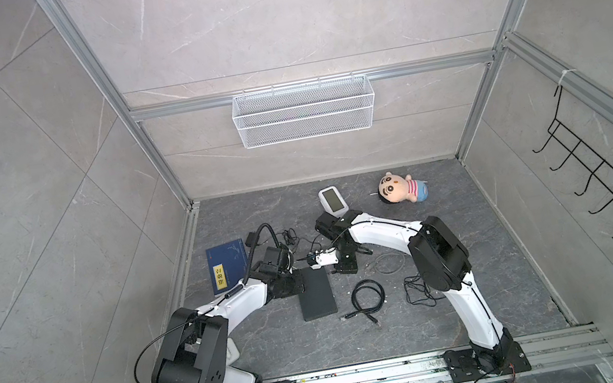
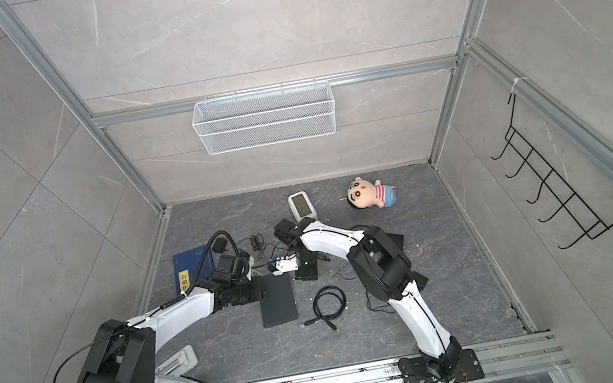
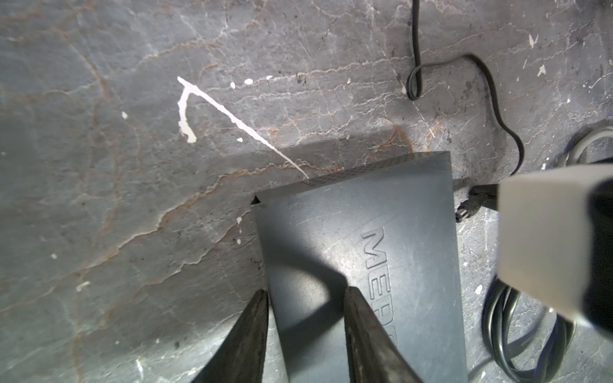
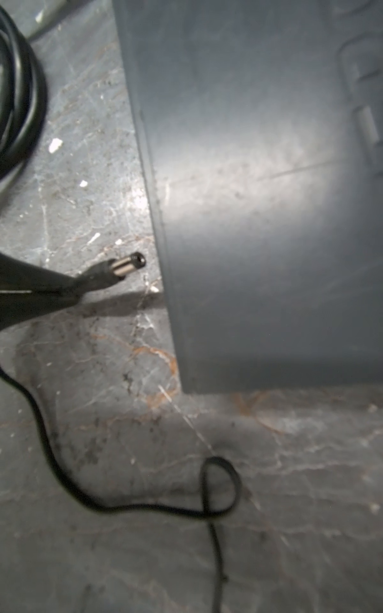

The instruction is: Insert the plug into the switch port

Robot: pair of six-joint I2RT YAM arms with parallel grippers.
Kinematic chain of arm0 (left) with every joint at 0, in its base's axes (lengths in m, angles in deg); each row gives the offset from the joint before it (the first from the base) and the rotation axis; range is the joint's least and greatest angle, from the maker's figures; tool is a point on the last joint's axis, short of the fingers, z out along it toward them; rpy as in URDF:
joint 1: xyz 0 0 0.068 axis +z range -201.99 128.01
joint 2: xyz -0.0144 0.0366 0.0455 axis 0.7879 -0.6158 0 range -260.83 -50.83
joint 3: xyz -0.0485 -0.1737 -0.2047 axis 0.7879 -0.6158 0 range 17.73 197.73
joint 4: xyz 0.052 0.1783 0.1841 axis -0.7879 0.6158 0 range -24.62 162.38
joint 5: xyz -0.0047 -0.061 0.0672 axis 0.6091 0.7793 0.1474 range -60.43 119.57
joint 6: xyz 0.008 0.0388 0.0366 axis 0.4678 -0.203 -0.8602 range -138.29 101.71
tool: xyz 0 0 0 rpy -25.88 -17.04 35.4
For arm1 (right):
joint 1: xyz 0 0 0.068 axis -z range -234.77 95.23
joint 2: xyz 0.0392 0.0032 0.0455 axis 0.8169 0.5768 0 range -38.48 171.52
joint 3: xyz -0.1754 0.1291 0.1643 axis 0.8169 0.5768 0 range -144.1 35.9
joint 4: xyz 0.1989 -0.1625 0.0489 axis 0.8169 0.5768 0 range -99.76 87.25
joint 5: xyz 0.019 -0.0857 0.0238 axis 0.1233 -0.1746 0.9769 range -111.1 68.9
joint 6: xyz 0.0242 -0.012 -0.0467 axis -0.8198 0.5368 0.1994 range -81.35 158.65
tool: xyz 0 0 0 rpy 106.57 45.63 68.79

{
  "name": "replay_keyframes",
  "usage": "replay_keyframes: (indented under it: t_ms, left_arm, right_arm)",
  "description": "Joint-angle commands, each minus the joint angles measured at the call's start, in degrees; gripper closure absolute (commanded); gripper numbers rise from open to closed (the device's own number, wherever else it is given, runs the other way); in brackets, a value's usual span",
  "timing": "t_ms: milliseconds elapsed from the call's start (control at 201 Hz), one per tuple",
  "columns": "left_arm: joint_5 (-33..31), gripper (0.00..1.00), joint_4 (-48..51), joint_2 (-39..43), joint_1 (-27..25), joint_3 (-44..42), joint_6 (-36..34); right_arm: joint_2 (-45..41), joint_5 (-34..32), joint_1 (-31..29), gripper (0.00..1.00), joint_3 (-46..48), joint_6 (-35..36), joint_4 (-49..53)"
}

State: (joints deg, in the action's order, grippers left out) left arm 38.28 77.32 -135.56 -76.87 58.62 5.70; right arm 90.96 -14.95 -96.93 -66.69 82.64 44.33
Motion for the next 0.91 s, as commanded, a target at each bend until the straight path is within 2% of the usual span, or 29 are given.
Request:
replay_keyframes:
  t_ms: [0, 543, 901]
  left_arm:
    - [0.2, 0.60, -0.3, 0.0, -0.3, -0.7, -0.2]
    - [1.1, 0.60, -1.7, 0.4, -0.3, -1.6, -0.2]
    - [2.0, 0.60, -2.7, 1.1, -0.3, -1.8, 0.4]
  right_arm:
    - [4.8, -1.1, -1.0, 1.00, -1.6, -2.9, 2.0]
    - [7.8, -2.6, -1.8, 1.00, -5.2, -4.3, 4.8]
    - [8.0, -6.3, -2.0, 1.00, -6.0, -5.2, 7.6]
